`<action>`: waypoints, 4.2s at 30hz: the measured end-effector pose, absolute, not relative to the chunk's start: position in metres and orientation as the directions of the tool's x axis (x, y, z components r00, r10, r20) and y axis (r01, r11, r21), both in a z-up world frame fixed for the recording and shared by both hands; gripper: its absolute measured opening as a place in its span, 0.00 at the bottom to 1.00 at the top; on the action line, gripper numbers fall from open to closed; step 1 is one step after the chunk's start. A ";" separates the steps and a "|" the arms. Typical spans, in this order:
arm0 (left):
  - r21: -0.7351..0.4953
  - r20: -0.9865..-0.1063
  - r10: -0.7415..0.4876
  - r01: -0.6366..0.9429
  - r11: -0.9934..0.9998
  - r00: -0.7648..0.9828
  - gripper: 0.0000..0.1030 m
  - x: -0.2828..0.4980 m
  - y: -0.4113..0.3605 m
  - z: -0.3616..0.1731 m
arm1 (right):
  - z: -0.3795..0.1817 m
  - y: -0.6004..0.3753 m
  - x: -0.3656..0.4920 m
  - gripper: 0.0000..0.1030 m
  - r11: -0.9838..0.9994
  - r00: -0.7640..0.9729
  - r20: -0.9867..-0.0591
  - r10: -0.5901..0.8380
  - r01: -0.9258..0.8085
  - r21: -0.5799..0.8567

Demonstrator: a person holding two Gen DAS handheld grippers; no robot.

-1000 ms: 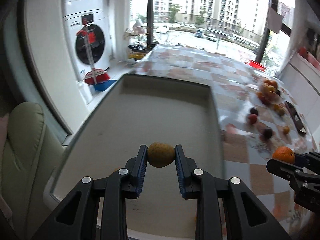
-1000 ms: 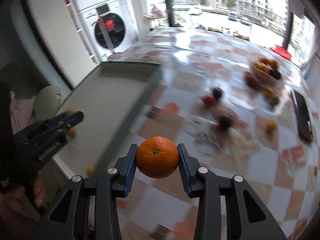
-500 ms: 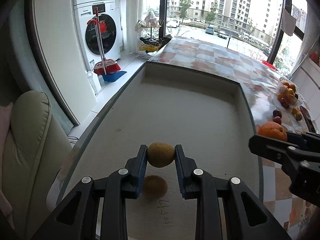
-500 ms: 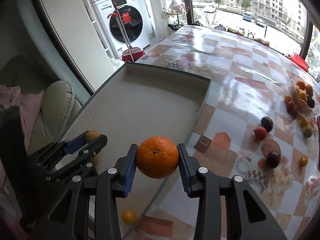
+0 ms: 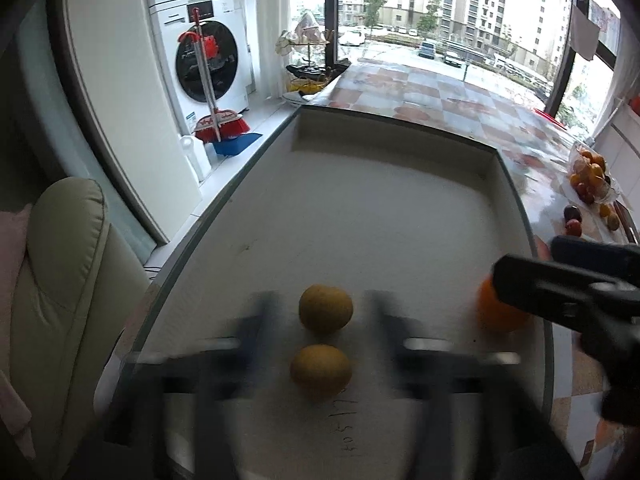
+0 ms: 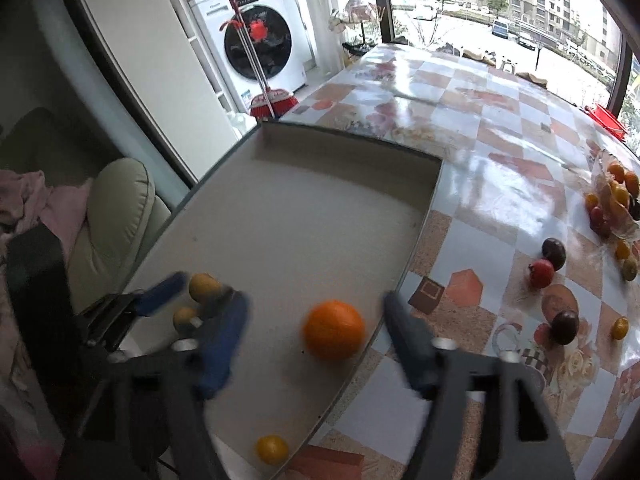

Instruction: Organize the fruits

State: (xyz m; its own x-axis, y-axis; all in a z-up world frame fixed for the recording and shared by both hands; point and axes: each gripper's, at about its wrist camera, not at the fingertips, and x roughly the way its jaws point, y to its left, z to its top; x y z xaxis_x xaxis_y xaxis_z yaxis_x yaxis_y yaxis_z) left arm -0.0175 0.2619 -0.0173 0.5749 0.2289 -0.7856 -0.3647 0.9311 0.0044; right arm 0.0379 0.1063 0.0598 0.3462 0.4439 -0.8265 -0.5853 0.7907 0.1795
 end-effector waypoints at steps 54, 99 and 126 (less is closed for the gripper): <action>-0.013 -0.793 -0.012 0.003 1.000 0.609 0.99 0.003 0.056 -0.037 | 0.003 -0.181 0.034 1.00 0.999 0.584 -0.812 -0.012 -0.027 -0.034; -0.016 -0.793 -0.015 0.004 1.000 0.610 0.99 0.001 0.057 -0.038 | 0.006 -0.180 0.046 1.00 0.998 0.501 -0.865 -0.002 -0.050 -0.031; -0.029 -0.835 -0.026 0.004 1.000 0.549 0.99 0.023 0.053 -0.034 | 0.019 -0.173 0.101 0.22 0.977 0.552 -0.806 0.214 -0.132 0.169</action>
